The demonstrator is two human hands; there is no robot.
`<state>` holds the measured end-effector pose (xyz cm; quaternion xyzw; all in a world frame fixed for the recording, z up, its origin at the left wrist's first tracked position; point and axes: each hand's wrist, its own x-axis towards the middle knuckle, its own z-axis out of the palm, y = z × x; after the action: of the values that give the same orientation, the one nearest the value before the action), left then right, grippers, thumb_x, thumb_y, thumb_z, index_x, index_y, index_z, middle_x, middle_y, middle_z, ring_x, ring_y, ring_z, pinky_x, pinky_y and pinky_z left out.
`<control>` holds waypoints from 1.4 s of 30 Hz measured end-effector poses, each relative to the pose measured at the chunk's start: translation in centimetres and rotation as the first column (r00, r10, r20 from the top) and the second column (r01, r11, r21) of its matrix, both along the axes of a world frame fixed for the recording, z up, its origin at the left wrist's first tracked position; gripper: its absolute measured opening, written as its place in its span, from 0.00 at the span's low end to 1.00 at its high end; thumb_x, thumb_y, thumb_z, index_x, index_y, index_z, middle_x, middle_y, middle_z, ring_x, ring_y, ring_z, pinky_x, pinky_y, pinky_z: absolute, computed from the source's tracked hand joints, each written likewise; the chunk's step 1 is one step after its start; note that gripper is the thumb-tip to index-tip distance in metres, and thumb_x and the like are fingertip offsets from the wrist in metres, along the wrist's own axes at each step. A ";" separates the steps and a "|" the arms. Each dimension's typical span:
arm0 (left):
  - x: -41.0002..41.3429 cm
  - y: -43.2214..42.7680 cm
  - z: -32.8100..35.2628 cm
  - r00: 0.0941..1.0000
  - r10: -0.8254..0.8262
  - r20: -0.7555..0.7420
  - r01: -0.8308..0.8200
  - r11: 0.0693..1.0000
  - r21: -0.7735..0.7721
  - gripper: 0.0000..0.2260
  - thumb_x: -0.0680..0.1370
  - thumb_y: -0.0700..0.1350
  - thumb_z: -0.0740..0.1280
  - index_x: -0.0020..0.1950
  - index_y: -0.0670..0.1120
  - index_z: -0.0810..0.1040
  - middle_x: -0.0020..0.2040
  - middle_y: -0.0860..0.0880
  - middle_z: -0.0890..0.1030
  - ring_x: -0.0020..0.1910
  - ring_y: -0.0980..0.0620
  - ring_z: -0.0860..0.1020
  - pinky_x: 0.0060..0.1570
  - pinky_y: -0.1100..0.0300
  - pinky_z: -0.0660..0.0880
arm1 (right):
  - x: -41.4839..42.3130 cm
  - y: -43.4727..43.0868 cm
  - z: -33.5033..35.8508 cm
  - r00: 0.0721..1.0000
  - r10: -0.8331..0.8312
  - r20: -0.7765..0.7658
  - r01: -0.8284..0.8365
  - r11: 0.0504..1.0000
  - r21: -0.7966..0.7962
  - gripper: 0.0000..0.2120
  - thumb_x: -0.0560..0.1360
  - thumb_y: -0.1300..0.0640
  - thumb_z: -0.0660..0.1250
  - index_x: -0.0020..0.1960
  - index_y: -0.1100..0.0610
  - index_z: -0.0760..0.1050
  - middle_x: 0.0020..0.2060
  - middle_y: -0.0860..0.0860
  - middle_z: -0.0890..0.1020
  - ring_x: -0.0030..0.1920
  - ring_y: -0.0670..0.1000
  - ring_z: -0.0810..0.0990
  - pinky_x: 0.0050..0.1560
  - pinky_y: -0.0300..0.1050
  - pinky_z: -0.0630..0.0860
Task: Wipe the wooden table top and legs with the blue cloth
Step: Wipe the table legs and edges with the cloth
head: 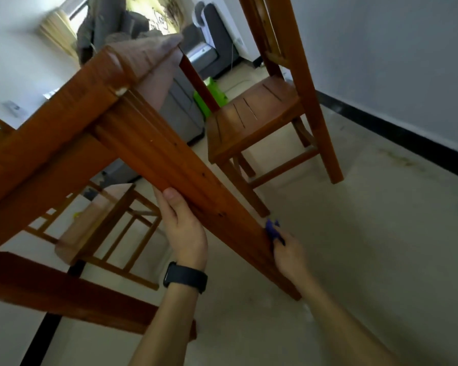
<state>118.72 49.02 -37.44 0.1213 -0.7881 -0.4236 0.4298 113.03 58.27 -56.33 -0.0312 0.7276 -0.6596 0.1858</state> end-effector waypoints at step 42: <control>1.0 0.0 -1.0 0.999 0.035 -0.028 -0.038 0.992 -0.123 0.22 0.84 0.54 0.54 0.78 0.59 0.57 0.74 0.56 0.69 0.71 0.54 0.69 0.68 0.41 0.69 | -1.0 1.3 -5.0 0.973 0.212 -0.089 -0.200 0.971 0.128 0.22 0.82 0.61 0.55 0.74 0.48 0.66 0.66 0.54 0.74 0.60 0.51 0.76 0.62 0.44 0.73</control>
<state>119.70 49.07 -38.43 0.1037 -0.8048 -0.3677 0.4542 112.04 59.55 -61.32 -0.1290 0.7669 -0.5899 0.2174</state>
